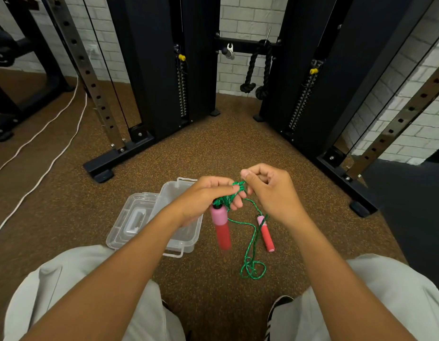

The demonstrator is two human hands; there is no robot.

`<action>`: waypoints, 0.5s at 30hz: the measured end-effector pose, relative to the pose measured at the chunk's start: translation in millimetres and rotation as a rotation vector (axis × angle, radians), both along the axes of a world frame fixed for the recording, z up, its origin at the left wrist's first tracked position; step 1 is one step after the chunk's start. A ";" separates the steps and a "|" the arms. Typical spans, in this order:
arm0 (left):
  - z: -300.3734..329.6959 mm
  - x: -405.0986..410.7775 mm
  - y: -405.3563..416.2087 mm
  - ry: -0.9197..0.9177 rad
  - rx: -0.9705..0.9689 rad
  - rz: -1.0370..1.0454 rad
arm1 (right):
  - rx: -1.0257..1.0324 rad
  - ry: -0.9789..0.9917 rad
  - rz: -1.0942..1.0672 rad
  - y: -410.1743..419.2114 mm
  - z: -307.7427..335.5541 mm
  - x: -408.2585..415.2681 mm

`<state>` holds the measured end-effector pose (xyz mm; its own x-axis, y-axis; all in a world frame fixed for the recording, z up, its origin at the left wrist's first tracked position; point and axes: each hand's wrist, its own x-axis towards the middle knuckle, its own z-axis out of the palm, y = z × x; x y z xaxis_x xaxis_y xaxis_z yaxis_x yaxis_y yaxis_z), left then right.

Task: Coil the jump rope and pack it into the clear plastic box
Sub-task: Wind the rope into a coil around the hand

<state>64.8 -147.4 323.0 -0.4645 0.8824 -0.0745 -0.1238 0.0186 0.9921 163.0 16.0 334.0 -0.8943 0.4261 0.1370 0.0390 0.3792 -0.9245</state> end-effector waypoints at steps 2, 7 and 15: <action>1.6 0.6 -0.6 -0.105 0.069 0.028 | -0.022 0.008 -0.014 -1.6 -5.7 -1.9; 10.3 -3.3 -1.7 -0.497 0.225 0.092 | 0.114 0.038 -0.061 -5.2 -17.9 -4.6; 11.4 -6.5 -2.5 -0.526 0.265 0.211 | 0.235 -0.035 -0.007 -12.5 -27.5 -5.8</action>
<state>58.2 -149.9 334.4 -0.5917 0.7954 -0.1315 -0.5707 -0.2980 0.7652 157.2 3.5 306.5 -0.8973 0.3926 0.2017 0.0735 0.5834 -0.8088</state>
